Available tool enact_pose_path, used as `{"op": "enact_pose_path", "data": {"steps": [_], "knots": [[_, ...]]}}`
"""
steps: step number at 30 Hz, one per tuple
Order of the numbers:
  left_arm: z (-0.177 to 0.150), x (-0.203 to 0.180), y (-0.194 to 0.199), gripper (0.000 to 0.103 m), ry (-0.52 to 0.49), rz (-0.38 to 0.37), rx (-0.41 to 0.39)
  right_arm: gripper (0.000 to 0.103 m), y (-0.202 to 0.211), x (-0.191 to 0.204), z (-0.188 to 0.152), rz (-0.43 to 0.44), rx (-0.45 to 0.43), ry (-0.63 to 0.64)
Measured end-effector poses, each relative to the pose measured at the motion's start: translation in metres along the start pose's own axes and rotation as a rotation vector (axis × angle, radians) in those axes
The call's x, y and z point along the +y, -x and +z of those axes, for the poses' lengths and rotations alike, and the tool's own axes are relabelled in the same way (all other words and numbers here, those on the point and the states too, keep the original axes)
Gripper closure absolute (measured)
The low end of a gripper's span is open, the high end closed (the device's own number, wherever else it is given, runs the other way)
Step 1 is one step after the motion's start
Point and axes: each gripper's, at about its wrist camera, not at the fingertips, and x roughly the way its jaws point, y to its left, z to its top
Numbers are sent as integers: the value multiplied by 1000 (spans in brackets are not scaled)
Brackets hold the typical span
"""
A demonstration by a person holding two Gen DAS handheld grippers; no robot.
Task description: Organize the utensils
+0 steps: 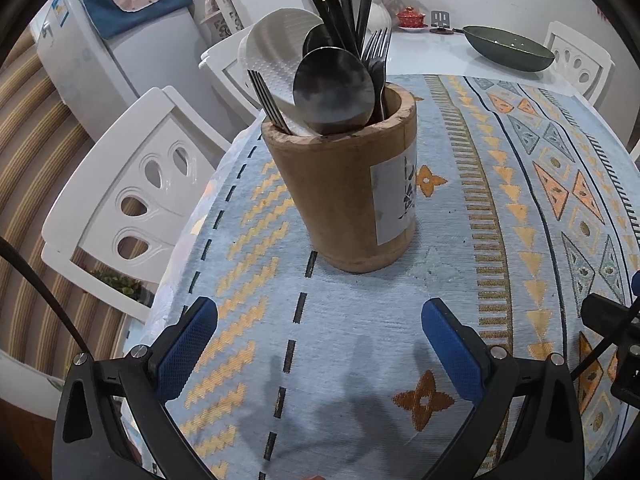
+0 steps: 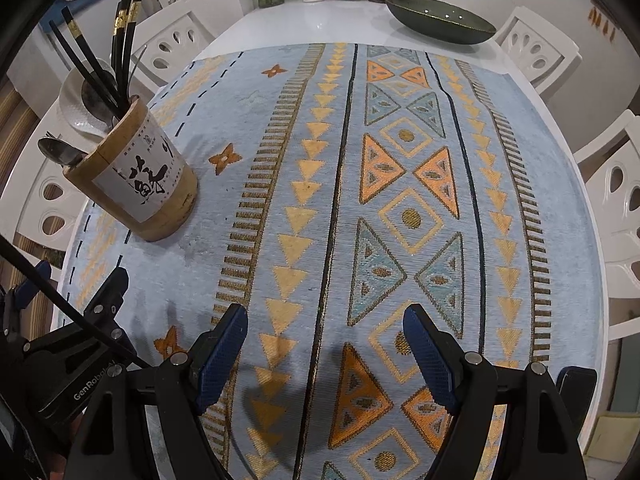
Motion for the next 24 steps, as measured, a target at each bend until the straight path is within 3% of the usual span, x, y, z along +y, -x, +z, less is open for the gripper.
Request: {"op": "enact_pose_path", "data": {"steps": [24], "knots": [[1, -2, 0, 1, -5, -11, -1, 25, 0, -1, 0, -12, 1, 0]]}}
